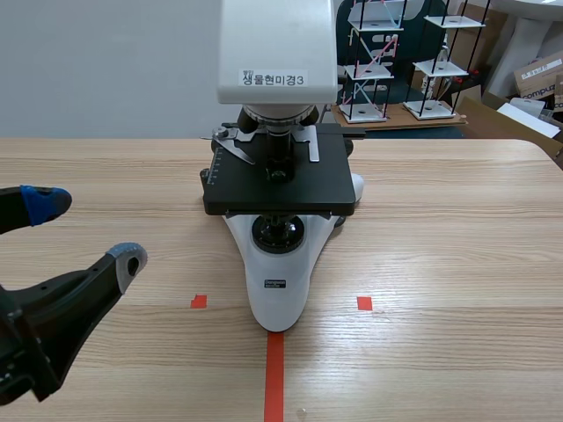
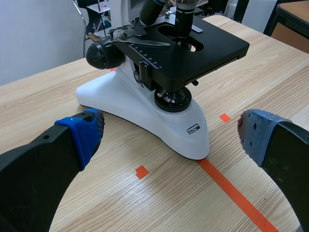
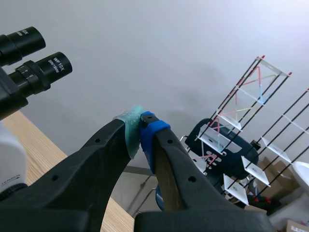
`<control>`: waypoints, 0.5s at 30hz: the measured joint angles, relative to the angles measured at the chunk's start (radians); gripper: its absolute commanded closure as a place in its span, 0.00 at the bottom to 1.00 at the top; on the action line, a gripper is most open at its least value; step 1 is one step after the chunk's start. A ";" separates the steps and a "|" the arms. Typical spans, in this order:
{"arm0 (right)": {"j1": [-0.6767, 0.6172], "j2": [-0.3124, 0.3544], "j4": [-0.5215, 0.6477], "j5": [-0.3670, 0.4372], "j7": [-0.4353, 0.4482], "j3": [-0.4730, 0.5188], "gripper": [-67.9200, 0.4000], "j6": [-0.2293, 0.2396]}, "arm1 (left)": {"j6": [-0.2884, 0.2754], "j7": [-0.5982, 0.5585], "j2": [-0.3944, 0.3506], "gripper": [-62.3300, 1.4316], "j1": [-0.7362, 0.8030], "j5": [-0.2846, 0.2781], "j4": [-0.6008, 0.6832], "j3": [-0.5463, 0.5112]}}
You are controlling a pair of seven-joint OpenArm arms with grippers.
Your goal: Point at the eyepiece
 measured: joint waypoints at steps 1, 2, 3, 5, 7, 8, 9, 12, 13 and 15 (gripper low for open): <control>0.037 0.000 -0.020 0.000 0.000 -0.034 0.97 0.000 | 0.000 0.000 0.000 0.07 0.000 0.000 0.000 0.000; 0.075 0.000 -0.039 0.000 0.000 -0.068 0.97 0.000 | 0.000 0.000 0.000 0.07 0.000 0.000 0.000 0.000; 0.111 0.000 -0.055 0.000 0.000 -0.100 0.97 0.000 | 0.000 0.000 0.000 0.07 0.000 0.000 0.000 0.000; 0.179 -0.003 -0.087 0.000 0.001 -0.163 0.97 0.000 | 0.000 0.000 0.000 0.07 0.000 0.000 0.000 0.000; 0.238 -0.010 -0.121 0.000 0.001 -0.222 0.97 0.000 | 0.000 0.000 0.000 0.07 0.000 0.000 0.000 0.000; 0.265 -0.016 -0.138 0.000 0.001 -0.251 0.97 0.000 | 0.000 0.000 0.000 0.07 0.000 0.000 0.000 0.000; 0.288 -0.022 -0.153 0.000 0.001 -0.280 0.97 0.000 | 0.000 0.000 0.000 0.07 0.000 0.000 0.000 0.000; 0.343 -0.046 -0.193 0.000 0.001 -0.361 0.97 0.000 | 0.000 0.000 0.000 0.07 0.000 0.000 0.000 0.000; 0.357 -0.053 -0.201 0.000 0.000 -0.383 0.97 0.000 | 0.000 0.000 0.000 0.07 0.000 0.000 0.000 0.000; 0.378 -0.069 -0.215 0.000 0.000 -0.415 0.97 0.000 | 0.000 0.000 0.000 0.07 0.000 0.000 0.000 0.000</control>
